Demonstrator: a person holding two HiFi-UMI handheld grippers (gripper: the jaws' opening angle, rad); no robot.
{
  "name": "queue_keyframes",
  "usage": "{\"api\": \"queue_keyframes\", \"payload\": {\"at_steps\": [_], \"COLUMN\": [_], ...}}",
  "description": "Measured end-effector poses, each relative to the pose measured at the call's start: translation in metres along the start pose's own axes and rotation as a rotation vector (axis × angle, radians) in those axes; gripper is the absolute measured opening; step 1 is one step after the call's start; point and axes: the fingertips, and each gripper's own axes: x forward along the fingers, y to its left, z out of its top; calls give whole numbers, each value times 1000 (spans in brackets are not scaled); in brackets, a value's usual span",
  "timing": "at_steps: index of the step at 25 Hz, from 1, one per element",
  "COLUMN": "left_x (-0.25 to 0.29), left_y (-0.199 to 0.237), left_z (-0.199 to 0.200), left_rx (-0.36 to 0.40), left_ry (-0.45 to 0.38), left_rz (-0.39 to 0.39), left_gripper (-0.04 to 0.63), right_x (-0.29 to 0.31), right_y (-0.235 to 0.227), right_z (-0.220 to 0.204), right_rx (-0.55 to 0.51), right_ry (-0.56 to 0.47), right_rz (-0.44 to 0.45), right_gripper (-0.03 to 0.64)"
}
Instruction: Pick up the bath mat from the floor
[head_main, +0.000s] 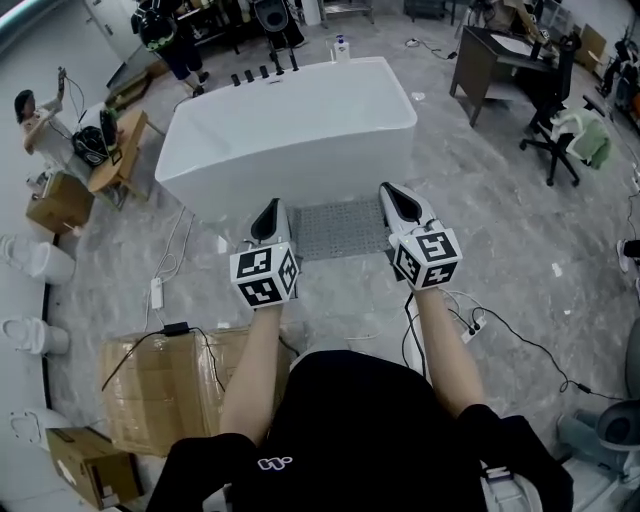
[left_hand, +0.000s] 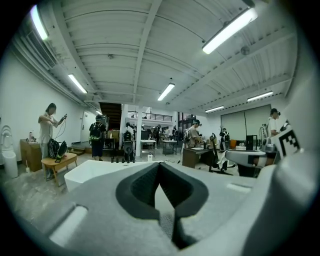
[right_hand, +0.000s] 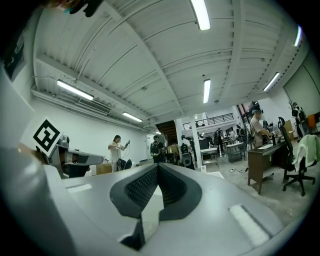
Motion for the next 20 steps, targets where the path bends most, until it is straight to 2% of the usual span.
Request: {"api": "queue_keyframes", "payload": {"at_steps": [4,7,13,20], "left_x": [-4,-1,-4,9], "left_y": [-11,-14,-17,-2], "left_z": [8,10,7,7], "left_rx": [20,14,26,-10], "left_ry": [-11,-13,-22,-37], "left_rz": [-3,-1,3,5], "left_gripper": [-1,-2,-2,-2], "right_x": [-12,-14,-21,-2], "right_y": [-3,-4,-11,-7], "right_z": [12,26,26,27], "right_rx": [62,65,70,26], "right_ry": [-46,-88,-103,-85], "right_rz": [15,33,36,61], "right_gripper": [6,6,6,6]}}
